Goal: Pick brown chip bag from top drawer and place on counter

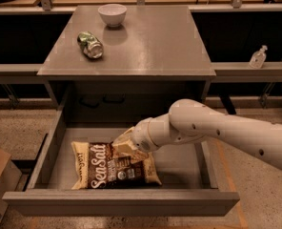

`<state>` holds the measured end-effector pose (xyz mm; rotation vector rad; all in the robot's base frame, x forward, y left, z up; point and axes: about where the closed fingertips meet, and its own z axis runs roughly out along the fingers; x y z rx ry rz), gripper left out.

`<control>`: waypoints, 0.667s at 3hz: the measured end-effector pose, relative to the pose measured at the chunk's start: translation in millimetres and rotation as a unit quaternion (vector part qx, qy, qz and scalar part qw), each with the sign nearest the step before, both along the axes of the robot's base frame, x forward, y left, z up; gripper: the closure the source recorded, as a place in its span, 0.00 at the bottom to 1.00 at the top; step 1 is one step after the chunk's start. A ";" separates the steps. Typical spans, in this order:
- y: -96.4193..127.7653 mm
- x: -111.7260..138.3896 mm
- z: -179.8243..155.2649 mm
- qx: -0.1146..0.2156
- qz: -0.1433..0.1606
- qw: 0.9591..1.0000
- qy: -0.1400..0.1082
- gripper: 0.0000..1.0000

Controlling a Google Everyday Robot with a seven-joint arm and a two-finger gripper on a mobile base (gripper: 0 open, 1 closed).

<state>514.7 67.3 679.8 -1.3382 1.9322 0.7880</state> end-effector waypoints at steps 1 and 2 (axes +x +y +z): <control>-0.9 -3.8 -3.6 -0.001 0.000 1.000 0.009 1.00; 0.5 -7.7 -11.4 -0.002 0.001 1.000 0.022 1.00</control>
Offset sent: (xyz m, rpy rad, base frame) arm -0.0110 -0.0012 -0.0210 -0.0078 0.0738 -0.0023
